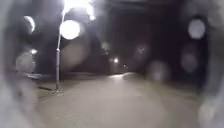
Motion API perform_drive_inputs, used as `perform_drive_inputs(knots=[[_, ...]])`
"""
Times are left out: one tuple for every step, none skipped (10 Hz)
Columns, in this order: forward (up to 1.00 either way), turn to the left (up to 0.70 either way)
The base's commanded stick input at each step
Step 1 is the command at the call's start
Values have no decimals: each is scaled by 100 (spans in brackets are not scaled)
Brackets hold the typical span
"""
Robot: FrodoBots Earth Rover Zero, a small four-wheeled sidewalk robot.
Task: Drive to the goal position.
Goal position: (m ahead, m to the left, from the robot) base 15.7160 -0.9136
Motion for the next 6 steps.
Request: perform_drive_inputs(knots=[[100,0],[100,0],[100,0],[100,0],[100,0],[100,0]])
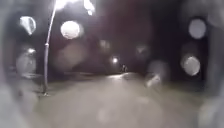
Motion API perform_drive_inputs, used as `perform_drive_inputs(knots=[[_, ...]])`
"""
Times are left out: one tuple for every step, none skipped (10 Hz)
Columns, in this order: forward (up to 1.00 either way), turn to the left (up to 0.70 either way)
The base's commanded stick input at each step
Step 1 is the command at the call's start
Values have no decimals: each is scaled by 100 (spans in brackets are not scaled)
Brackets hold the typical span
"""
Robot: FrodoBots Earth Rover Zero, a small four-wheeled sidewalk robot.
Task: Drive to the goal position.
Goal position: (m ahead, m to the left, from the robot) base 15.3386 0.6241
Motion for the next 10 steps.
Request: perform_drive_inputs(knots=[[100,0],[100,0],[100,0],[100,0],[100,0],[100,0],[100,0],[100,0],[100,0],[100,0]])
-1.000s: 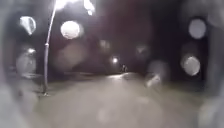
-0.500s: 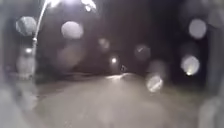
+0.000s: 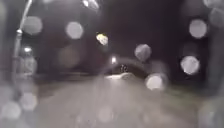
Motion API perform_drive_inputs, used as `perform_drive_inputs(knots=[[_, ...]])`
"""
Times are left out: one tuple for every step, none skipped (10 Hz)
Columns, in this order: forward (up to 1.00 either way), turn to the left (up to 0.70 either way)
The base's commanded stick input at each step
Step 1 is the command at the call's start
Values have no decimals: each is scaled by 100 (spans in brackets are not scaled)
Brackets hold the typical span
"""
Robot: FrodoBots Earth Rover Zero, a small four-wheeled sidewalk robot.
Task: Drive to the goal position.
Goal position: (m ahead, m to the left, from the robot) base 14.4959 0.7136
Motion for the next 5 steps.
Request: perform_drive_inputs(knots=[[100,0],[100,0],[100,0],[100,0],[100,0]])
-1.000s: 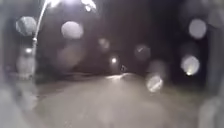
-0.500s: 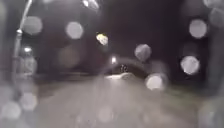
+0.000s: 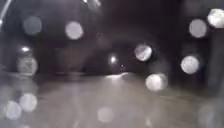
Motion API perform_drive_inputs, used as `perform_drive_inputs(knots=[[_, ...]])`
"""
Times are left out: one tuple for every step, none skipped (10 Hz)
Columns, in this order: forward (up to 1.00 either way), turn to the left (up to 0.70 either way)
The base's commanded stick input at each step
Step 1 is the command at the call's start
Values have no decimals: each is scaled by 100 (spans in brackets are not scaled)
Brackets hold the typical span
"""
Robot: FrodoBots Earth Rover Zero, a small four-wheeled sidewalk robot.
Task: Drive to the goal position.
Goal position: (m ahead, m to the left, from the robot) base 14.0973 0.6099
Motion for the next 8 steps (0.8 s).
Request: perform_drive_inputs(knots=[[100,0],[100,0],[100,0],[100,0],[100,0],[100,0],[100,0],[100,0]])
